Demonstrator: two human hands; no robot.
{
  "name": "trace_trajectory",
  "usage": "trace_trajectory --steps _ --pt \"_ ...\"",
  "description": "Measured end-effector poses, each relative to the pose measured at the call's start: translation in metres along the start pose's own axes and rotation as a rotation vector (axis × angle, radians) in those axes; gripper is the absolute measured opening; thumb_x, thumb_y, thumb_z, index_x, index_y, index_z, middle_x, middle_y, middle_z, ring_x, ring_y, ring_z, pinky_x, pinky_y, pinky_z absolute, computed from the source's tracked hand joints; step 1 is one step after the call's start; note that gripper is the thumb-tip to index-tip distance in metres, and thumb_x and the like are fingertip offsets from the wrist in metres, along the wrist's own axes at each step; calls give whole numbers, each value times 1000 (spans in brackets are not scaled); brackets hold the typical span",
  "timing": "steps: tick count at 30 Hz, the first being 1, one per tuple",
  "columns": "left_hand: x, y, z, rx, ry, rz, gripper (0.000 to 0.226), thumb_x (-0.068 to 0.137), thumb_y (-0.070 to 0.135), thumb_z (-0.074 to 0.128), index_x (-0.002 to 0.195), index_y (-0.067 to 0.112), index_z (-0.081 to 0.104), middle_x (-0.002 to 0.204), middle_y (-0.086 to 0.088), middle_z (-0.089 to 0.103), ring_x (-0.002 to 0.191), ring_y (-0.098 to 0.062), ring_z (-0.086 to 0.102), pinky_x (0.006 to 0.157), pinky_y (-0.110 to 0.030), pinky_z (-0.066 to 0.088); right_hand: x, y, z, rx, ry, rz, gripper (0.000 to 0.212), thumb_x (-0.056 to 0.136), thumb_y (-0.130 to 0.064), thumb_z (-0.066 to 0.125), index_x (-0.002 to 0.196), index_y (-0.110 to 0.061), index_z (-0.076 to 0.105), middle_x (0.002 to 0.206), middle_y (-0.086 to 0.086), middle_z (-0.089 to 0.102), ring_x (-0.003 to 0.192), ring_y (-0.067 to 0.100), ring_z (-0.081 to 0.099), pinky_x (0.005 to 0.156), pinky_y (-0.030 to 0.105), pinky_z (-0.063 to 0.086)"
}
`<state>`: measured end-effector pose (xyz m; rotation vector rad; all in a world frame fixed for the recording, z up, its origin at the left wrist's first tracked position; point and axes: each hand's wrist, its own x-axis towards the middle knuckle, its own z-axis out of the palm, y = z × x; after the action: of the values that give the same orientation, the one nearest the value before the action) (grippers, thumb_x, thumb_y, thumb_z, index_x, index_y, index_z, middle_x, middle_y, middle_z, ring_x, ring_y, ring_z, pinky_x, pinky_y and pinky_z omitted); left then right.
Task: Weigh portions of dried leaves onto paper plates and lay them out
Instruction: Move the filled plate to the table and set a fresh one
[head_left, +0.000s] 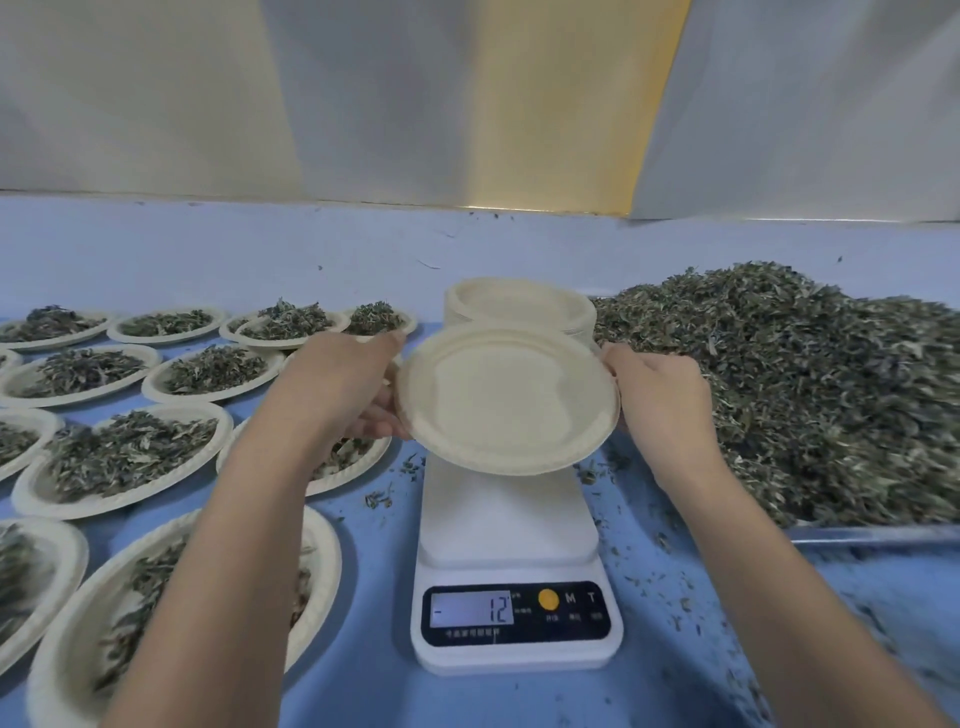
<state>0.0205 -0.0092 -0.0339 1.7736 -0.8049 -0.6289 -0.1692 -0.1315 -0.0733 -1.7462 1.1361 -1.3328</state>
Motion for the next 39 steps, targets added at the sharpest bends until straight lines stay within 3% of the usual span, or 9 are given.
trace_trajectory --steps 2,5,9,22,26,30,32,35,39 --pt "2 -4 1 65 -23 -53 41 97 33 46 85 -3 60 55 -19 66 32 -19 57 34 -16 44 1 4 -1 -113 6 -4 53 87 -23 54 40 -17 29 38 -4 29 37 11 23 40 24 21" --pt "4 -9 2 148 -91 -134 45 98 33 45 86 -7 60 53 -20 65 32 -20 58 32 -17 44 0 10 1 -263 -42 -9 50 85 -22 52 40 -14 31 44 6 35 46 18 30 49 29 24" --pt "7 -17 4 280 -159 -225 52 99 37 42 84 -8 62 62 -23 68 42 -23 64 39 -23 52 -1 17 6 -449 -127 -6 55 84 -25 53 36 -15 28 38 -2 28 43 19 26 45 27 20" --pt "13 -25 7 405 -243 -337 56 100 40 38 92 -10 62 70 -24 70 53 -28 69 38 -24 52 -5 31 13 -633 -251 4 49 90 -26 52 52 -12 25 47 2 23 46 17 17 47 27 13" --pt "14 -28 7 444 -250 -343 52 99 41 39 93 -6 60 71 -21 70 52 -28 68 38 -24 51 -6 32 14 -720 -248 7 51 94 -33 49 53 -11 27 50 2 29 46 17 23 45 27 16" --pt "20 -29 11 620 -170 -190 32 100 28 41 86 3 54 82 -16 63 65 -31 63 69 -35 55 -4 34 9 -689 -200 -8 48 93 -27 45 51 -4 42 52 5 46 46 21 35 47 27 28" --pt "19 -25 17 711 -119 -39 33 100 26 39 80 3 53 75 -10 53 66 -26 51 65 -29 45 2 35 4 -642 -145 -22 44 92 -27 44 62 -1 62 64 10 64 58 28 54 55 31 43" --pt "11 -19 33 710 -33 221 37 98 26 41 66 7 45 65 -5 47 62 -20 45 52 -28 31 11 39 -8 -475 -53 -32 36 90 -24 45 68 -7 67 67 11 66 65 31 60 62 37 49" --pt "1 -10 62 487 -82 467 28 96 25 46 94 8 68 86 -4 66 80 -16 57 65 -22 37 26 57 -31 -284 -26 99 28 87 -23 48 68 -18 67 70 4 67 64 24 58 63 37 48"
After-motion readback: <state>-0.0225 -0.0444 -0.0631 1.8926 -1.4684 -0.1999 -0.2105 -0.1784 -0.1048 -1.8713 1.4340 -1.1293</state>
